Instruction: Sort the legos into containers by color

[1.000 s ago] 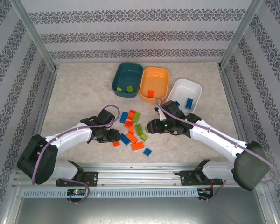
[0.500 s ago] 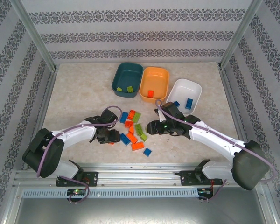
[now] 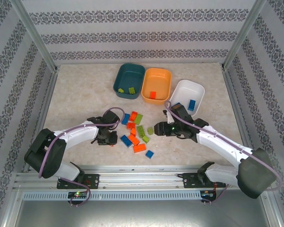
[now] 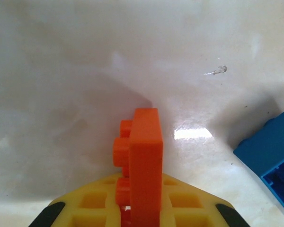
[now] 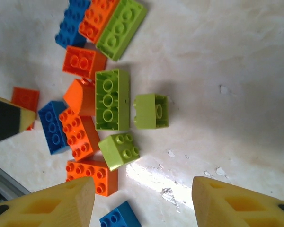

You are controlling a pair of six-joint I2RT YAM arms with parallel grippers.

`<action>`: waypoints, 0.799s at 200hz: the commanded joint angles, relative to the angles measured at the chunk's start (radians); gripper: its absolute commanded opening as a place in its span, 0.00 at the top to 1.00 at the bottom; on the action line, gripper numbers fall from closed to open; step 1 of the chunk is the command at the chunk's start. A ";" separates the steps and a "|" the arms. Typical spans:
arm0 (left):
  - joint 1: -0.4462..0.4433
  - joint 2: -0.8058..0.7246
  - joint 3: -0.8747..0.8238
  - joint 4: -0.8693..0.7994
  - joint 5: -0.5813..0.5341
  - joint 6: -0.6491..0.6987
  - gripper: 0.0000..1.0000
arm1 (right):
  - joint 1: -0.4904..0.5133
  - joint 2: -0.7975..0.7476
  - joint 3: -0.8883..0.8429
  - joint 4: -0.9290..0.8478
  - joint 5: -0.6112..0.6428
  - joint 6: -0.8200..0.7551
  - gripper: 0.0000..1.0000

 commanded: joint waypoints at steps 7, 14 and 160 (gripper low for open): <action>0.036 -0.061 0.085 -0.028 -0.003 0.041 0.93 | -0.093 -0.081 -0.013 -0.006 -0.041 0.018 0.43; 0.043 -0.071 0.118 -0.036 0.012 0.050 0.92 | -0.118 -0.097 -0.016 -0.007 -0.046 0.020 0.43; 0.053 1.059 1.755 -0.249 0.333 0.140 0.92 | -0.445 -0.150 -0.118 0.082 -0.145 0.021 0.42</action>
